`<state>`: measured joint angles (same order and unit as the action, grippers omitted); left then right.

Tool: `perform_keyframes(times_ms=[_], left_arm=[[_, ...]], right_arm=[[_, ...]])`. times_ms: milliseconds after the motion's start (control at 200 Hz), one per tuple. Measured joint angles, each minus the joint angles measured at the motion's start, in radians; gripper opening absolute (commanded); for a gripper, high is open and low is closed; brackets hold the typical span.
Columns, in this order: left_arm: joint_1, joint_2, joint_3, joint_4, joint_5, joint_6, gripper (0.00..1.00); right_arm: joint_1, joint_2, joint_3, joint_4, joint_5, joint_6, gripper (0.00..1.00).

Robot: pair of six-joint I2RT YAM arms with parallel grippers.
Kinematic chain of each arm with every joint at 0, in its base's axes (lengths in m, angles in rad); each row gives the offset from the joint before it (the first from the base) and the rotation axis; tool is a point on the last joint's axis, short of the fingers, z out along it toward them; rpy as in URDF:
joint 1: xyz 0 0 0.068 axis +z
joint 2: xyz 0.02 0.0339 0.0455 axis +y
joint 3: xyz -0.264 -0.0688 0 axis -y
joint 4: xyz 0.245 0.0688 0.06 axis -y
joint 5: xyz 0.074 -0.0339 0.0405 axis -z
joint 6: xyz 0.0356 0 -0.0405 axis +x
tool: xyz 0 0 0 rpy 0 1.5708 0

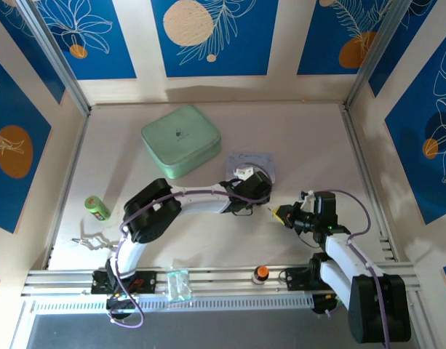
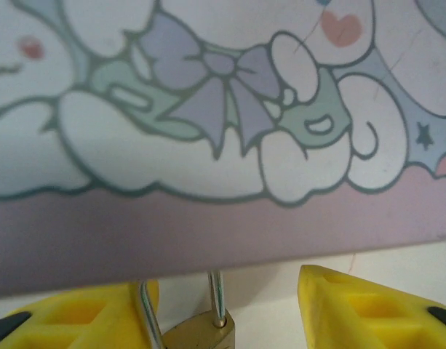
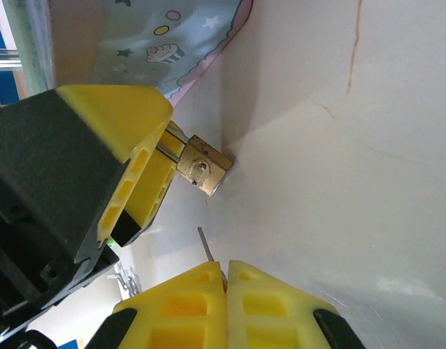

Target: Unlock the padlock with the key

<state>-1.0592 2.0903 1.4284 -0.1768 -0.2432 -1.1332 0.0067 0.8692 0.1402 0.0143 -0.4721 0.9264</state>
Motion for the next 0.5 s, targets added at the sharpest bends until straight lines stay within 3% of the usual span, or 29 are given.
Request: perform_keyframes(times_ms=[155,500], left_arm=[[-0.007,0.077,0.153,-0.201,0.003,0.022,0.48],[-0.015,0.153,0.322,-0.492,0.013,0.024,0.45]], right_arm=[[-0.005,-0.028,0.001,-0.045,0.011,-0.004,0.0],[-0.011,-0.037,0.003,-0.089,0.028,-0.011,0.0]])
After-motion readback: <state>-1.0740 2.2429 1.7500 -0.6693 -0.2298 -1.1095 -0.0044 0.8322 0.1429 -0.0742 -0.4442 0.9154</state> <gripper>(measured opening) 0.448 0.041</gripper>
